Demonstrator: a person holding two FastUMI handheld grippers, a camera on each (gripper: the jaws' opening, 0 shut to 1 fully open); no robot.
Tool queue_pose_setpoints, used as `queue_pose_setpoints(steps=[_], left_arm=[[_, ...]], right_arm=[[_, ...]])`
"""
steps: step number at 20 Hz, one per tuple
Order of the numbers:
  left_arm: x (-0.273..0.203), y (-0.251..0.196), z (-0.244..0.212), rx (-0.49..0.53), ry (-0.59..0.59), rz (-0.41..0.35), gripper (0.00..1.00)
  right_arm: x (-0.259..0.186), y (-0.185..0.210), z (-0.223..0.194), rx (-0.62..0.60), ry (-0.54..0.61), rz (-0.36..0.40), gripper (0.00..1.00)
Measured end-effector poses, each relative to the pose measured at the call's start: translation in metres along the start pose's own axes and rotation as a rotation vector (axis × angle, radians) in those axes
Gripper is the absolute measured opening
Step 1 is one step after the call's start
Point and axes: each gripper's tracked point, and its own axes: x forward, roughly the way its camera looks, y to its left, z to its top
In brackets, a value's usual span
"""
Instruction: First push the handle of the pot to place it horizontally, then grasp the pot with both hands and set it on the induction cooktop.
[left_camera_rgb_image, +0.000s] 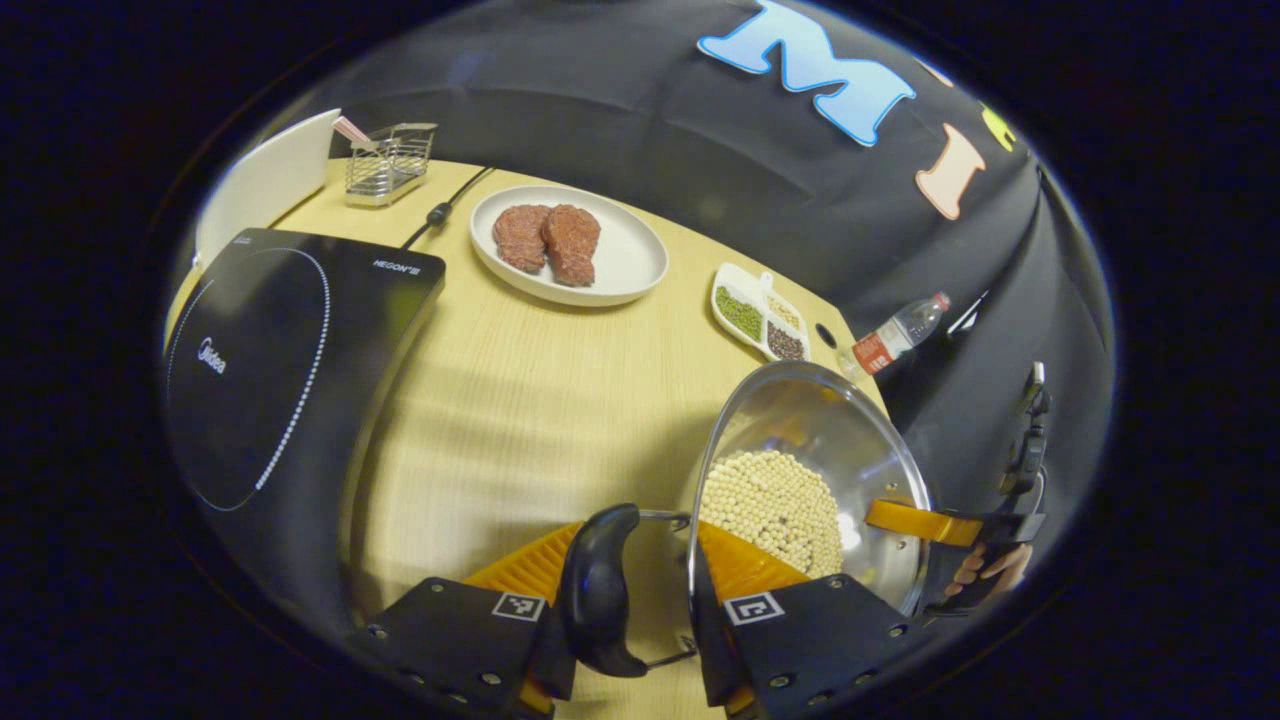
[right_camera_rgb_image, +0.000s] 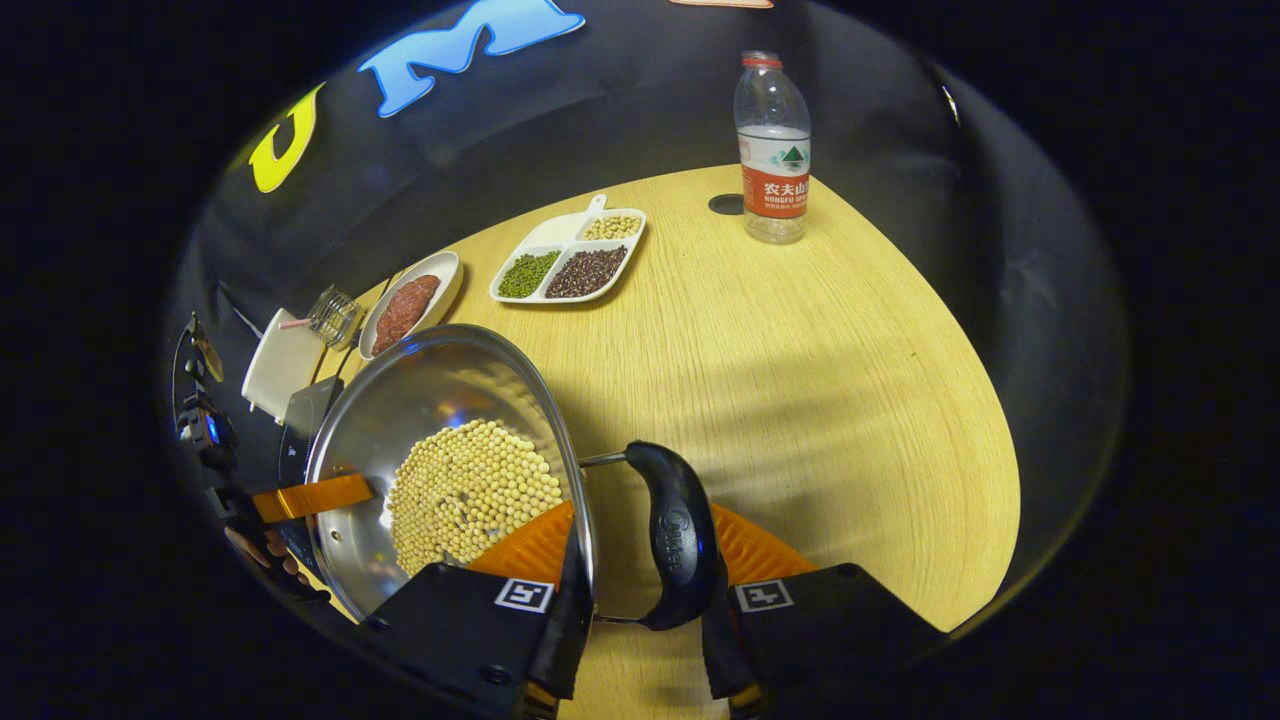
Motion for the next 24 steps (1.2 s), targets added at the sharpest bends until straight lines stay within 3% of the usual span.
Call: queue_pose_setpoints(steps=[2,3,4,5,11,12,21,23,24], left_arm=[[-0.021,-0.006,-0.005,0.020,0.002,-0.001,0.46],[-0.032,-0.009,-0.009,0.027,0.005,-0.005,0.46],[-0.044,-0.013,-0.014,0.031,0.012,-0.012,0.53],[-0.056,-0.015,-0.019,0.037,0.018,-0.020,0.49],[-0.119,-0.009,-0.033,0.056,0.036,-0.060,0.53],[-0.128,-0.003,-0.032,0.058,0.034,-0.065,0.49],[-0.185,0.075,-0.007,0.035,-0.013,-0.049,0.53],[-0.196,0.100,0.003,0.021,-0.028,-0.036,0.49],[-0.200,0.111,0.009,0.013,-0.036,-0.028,0.53]], right_arm=[[-0.021,0.005,-0.016,0.017,0.005,-0.005,0.48],[-0.031,0.006,-0.024,0.027,0.008,-0.007,0.48],[-0.044,0.007,-0.032,0.040,0.007,-0.011,0.48],[-0.055,0.008,-0.039,0.048,0.004,-0.017,0.48],[-0.112,0.039,-0.076,0.088,-0.015,-0.037,0.51],[-0.119,0.047,-0.081,0.093,-0.019,-0.037,0.48],[-0.120,0.141,-0.091,0.062,-0.039,-0.001,0.51],[-0.111,0.168,-0.086,0.038,-0.043,0.016,0.48],[-0.107,0.180,-0.084,0.026,-0.043,0.024,0.51]])
